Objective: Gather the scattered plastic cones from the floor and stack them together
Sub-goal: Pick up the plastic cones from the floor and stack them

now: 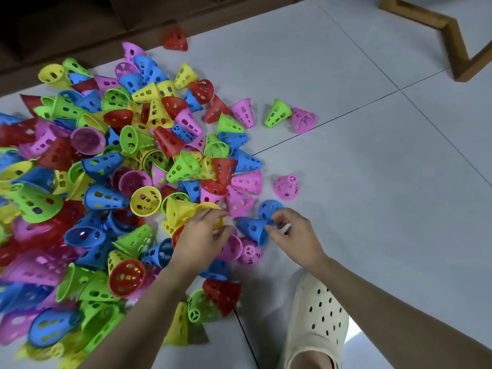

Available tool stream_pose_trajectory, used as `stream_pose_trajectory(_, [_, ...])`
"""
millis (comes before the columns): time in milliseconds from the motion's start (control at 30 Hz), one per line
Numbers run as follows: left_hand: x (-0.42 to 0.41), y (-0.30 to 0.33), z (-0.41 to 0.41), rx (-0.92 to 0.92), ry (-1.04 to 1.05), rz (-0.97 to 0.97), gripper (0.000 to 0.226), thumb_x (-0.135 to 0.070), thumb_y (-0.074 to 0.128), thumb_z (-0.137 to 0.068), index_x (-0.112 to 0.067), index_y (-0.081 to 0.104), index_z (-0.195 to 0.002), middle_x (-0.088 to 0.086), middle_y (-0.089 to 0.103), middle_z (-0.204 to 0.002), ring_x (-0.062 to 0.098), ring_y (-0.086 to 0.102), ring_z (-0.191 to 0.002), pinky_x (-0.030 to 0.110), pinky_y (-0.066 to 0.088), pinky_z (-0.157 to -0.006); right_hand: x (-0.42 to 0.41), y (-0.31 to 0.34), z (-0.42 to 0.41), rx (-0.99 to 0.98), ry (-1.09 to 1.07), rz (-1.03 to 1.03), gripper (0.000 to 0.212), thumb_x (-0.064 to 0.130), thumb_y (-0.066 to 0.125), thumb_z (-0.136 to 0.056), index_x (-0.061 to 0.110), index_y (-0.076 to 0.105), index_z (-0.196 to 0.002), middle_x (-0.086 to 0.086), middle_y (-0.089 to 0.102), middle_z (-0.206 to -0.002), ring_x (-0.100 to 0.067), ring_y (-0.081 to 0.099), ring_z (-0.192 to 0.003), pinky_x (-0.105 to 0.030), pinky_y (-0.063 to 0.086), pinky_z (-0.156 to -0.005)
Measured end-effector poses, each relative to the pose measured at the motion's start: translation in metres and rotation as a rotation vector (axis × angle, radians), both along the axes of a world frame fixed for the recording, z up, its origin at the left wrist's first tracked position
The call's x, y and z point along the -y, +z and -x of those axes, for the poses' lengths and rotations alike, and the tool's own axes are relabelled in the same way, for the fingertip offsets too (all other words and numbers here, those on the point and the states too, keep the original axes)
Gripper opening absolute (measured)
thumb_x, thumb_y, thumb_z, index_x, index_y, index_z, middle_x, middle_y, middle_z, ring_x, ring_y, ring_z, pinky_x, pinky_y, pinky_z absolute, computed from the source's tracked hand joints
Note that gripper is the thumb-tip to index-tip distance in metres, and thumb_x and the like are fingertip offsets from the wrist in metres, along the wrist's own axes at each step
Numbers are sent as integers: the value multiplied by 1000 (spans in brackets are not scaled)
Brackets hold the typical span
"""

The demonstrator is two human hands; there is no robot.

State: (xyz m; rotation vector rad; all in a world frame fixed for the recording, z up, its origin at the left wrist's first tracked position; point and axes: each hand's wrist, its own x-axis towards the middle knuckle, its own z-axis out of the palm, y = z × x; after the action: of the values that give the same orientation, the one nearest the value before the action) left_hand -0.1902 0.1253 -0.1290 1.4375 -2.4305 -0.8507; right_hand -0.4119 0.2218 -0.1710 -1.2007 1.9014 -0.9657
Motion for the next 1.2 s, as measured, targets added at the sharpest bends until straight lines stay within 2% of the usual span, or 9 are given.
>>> stream_pose_trajectory(167, [-9,-4,-8,180,-170,67,46,-51,75,-80,-21,71,-115,1,68,-110,24,60,-102,40,51,-91,-8,3,-19,-260,162,3,34,46,64,-82,20,67,-103,11,61,-99,-6,59,-85,-21,48,-73])
stream_pose_trajectory(300, [-19,-8,-8,325,-289,170,79,-74,65,-67,-24,63,-129,-1,61,-121,25,54,-117,43,40,-107,12,10,-26,-517,278,61,40,45,65,-84,19,68,-114,4,61,-116,-16,63,-99,-30,55,-72])
stream_pose_trajectory(500, [-31,-18,-9,437,-339,346,82,-56,79,-66,-16,58,-135,5,62,-119,29,54,-116,48,40,-107,35,18,-29,-637,554,-468,70,47,67,-86,22,40,-145,-4,49,-139,-28,58,-116,-39,53,-82])
stream_pose_trajectory(700, [-32,-7,-15,354,-163,367,75,-56,77,-67,-14,62,-127,6,58,-113,28,55,-105,42,47,-91,30,13,-42,-634,468,-497,64,39,65,-86,15,41,-140,-6,50,-135,-29,58,-113,-35,48,-72])
stream_pose_trajectory(800, [-37,6,-18,181,-29,236,71,-61,68,-74,-21,57,-132,-2,51,-111,21,52,-103,35,48,-90,24,11,-42,-595,443,-468,63,40,68,-81,16,46,-135,-4,53,-131,-25,47,-124,-36,48,-92])
stream_pose_trajectory(867, [-43,17,-16,-57,141,50,66,-62,70,-76,-29,55,-132,-9,47,-112,16,53,-104,31,49,-90,20,13,-40,-413,360,-461,65,40,74,-74,18,51,-131,-2,55,-127,-23,49,-121,-36,47,-96])
stream_pose_trajectory(933, [-50,24,-11,-299,370,-116,60,-56,78,-73,-32,56,-124,-15,52,-111,11,57,-101,30,52,-86,17,18,-37,-185,224,-420,55,36,77,-69,22,58,-119,-1,60,-114,-21,58,-102,-35,52,-87])
stream_pose_trajectory(1067, [-56,29,1,-649,698,-473,45,-23,84,-79,-29,53,-111,-1,69,-107,13,68,-92,32,55,-78,8,34,-29,144,-35,-303,31,29,81,-75,26,63,-101,10,66,-94,-4,61,-78,-11,46,-66])
stream_pose_trajectory(1200, [-54,34,17,-742,704,-654,53,-15,86,-76,-23,56,-119,1,71,-102,11,68,-85,23,54,-72,2,52,-13,293,-186,-126,16,33,76,-82,24,66,-90,11,66,-82,-9,60,-75,-20,46,-66])
